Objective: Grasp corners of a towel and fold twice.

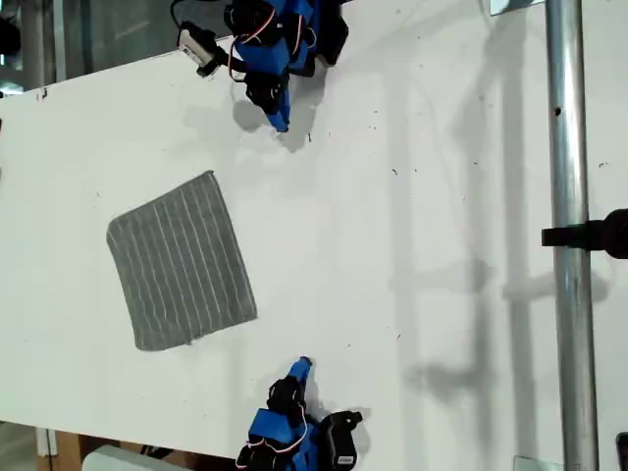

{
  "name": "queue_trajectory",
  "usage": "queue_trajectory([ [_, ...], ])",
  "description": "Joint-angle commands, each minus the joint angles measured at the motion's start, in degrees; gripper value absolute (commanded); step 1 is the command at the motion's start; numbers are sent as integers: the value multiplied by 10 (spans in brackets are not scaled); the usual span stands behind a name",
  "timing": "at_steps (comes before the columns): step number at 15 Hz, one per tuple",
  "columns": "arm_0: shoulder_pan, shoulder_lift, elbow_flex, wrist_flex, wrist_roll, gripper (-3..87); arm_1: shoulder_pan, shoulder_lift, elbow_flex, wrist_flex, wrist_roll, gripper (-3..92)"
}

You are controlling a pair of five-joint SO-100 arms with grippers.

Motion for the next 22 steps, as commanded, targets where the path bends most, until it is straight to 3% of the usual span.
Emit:
queue_trajectory([
  [1,-13,1,2,4,-58,-15,-3,-2,-6,-7,-3,19],
  [9,6,1,2,4,-30,-15,-27,0,-15,-6,-10,-2],
  [13,11,1,1,1,-28,-15,71,-69,-98,-52,-163,-3],
  [16,11,1,-2,0,-24,-15,137,-403,-287,-139,-283,-3],
  [20,26,1,-3,3,-39,-15,246,-739,-571,-142,-460,-2],
  [22,32,1,-3,2,-42,-15,279,-853,-679,-155,-519,66],
])
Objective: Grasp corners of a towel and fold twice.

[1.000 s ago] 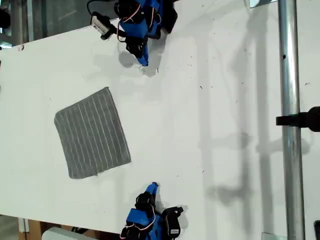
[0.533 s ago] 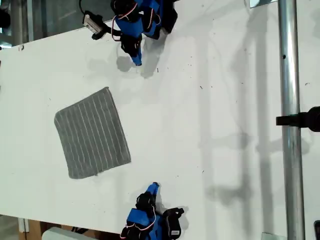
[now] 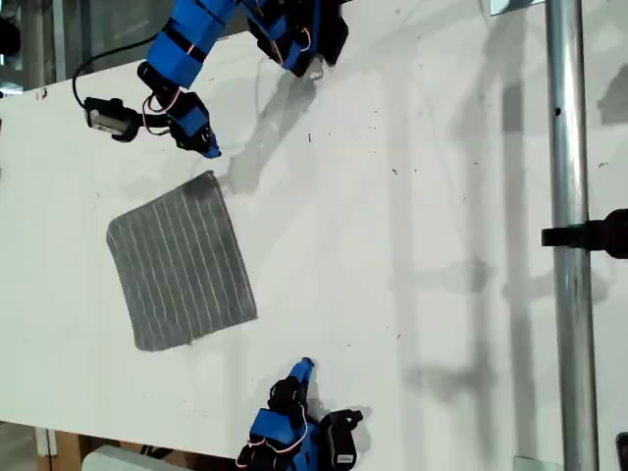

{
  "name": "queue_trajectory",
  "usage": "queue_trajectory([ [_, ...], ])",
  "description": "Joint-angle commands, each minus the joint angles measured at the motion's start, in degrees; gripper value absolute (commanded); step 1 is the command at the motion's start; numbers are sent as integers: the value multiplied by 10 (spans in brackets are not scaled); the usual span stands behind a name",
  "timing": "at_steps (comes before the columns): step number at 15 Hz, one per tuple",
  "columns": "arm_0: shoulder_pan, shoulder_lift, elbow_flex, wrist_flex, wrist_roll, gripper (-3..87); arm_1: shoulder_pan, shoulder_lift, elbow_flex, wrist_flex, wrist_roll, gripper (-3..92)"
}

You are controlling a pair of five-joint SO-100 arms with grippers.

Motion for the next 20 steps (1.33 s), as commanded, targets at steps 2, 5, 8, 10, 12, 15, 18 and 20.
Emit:
queue_trajectory([
  [2,10,2,-4,0,-9,-1,27,-169,-218,-15,-116,325],
  [5,17,2,-5,7,-18,30,42,-343,-374,-10,-167,369],
  [8,21,2,-6,5,-25,30,72,-443,-398,-50,-202,364],
  [10,24,2,-6,6,-27,29,94,-481,-416,-54,-234,362],
  [12,23,2,-6,6,-28,28,108,-519,-445,-54,-256,355],
  [15,5,2,-27,4,-14,29,110,-556,-462,-55,-258,44],
  [18,-62,-47,-123,5,37,37,108,-559,-452,-63,-250,-2],
  [20,-117,-222,-258,-6,104,59,105,-560,-451,-64,-251,-2],
])
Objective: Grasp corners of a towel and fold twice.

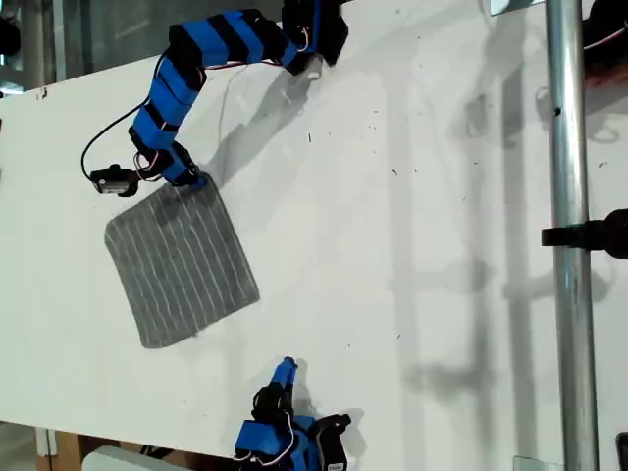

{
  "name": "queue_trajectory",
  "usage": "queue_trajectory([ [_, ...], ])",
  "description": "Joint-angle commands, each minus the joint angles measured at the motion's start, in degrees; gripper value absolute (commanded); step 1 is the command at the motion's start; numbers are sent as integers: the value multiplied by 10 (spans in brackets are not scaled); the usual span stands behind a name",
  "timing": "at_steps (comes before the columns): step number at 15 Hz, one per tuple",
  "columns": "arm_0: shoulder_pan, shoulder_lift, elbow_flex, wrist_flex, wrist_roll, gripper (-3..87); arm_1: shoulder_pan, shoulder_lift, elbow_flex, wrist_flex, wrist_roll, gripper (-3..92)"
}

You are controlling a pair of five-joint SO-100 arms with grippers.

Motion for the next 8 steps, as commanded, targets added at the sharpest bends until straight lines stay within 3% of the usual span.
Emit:
queue_trajectory([
  [1,-70,-189,-163,-29,90,71,-2,8,-17,-4,1,-2],
  [4,-145,-432,-338,-62,208,131,-4,8,-14,-4,-1,-2],
  [8,-200,-683,-561,-38,318,152,-5,9,-12,-4,-1,-2],
])
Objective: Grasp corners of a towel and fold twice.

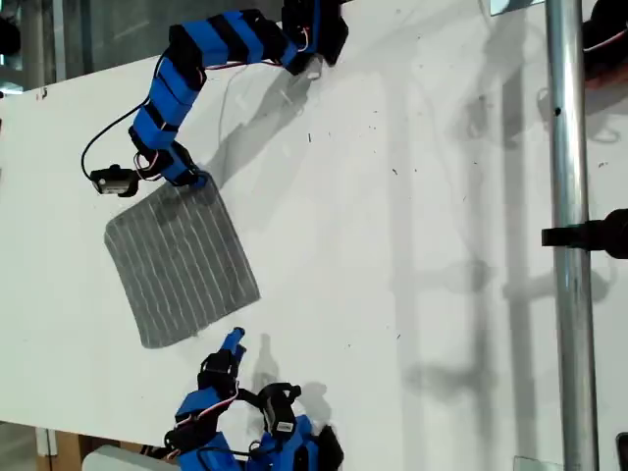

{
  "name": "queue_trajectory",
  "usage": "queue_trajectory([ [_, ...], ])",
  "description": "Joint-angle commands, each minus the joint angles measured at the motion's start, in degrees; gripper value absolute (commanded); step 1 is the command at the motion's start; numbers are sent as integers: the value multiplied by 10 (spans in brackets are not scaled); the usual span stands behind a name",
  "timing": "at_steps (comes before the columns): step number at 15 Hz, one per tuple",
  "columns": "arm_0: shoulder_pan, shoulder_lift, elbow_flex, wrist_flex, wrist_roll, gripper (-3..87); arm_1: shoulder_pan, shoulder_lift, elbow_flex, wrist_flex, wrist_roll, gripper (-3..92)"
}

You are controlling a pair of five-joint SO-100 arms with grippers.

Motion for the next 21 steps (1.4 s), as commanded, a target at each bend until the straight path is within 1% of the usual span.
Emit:
queue_trajectory([
  [1,-24,-114,-157,35,50,147,-2,9,-11,-5,-1,-2],
  [2,-34,-171,-223,70,76,189,-2,9,-11,-6,-1,-2],
  [3,-43,-218,-279,92,107,272,-2,8,-11,-7,-1,-2],
  [4,-51,-266,-327,107,143,312,-2,8,-11,-7,-1,-2],
  [6,-69,-362,-408,123,207,347,-2,8,-10,-7,0,-2],
  [8,-85,-449,-472,135,240,355,-2,9,-8,-7,1,-2],
  [10,-105,-542,-537,144,259,341,-2,10,-6,-7,1,-2],
  [12,-120,-636,-605,144,259,333,-2,11,-5,-8,1,-2],
  [15,-117,-735,-664,125,236,319,-1,12,-1,-11,2,-2],
  [18,-83,-766,-666,111,202,308,1,13,0,-13,2,-2],
  [19,-77,-783,-667,114,192,280,1,13,0,-14,2,-2],
  [20,-75,-803,-675,133,179,232,1,14,1,-14,2,-2],
  [21,-75,-810,-679,154,165,148,1,16,4,-16,1,-2],
])
